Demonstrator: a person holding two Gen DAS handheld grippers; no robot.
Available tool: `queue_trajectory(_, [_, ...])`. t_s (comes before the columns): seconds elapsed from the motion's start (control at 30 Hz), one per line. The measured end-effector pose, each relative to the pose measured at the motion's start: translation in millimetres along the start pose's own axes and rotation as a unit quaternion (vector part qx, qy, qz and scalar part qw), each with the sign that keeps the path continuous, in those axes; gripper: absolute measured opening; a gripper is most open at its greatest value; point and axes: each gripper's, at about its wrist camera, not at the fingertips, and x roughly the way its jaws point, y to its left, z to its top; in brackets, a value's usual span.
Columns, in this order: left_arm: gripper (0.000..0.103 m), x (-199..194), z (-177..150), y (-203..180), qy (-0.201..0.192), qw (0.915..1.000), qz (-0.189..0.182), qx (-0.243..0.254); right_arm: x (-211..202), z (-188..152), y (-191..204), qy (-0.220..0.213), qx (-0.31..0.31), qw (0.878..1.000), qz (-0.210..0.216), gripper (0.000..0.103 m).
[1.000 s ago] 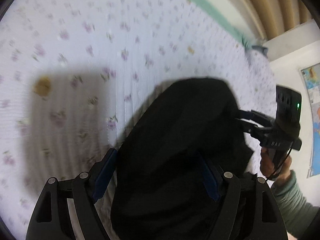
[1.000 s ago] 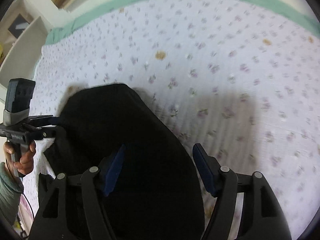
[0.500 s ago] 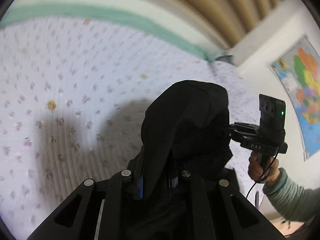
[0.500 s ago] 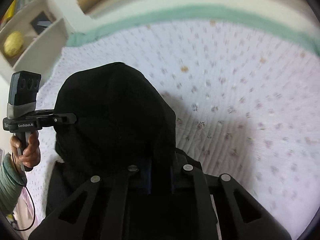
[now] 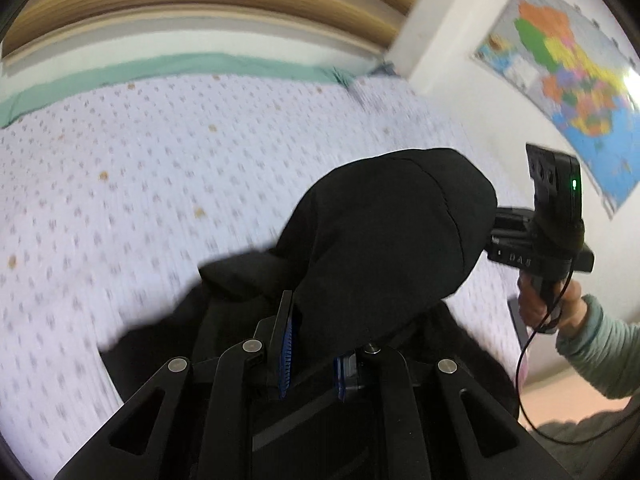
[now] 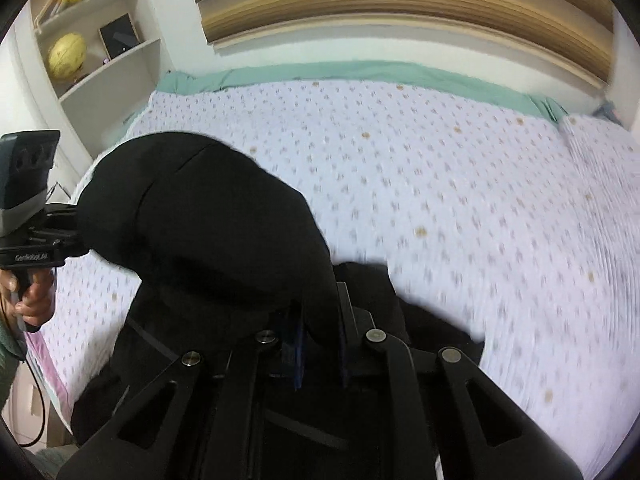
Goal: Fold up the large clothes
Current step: 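Lower the hood onto the folded jacket with both grippers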
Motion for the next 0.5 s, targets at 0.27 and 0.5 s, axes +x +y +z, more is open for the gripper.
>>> queue_trajectory(0.27, [0.017, 35.5, -94.8, -30.7, 0.091, 0.9954, 0.029, -0.010, 12.1, -85.9, 4.6, 0.062, 0.038, 0.997, 0.005, 0.018])
queue_trajectory(0.5, [0.017, 75.0, -142.0, -7.1, 0.113, 0.9870, 0.023, -0.111, 48.5, -141.9, 2.8, 0.124, 0.045, 0.991, -0.014, 0.027])
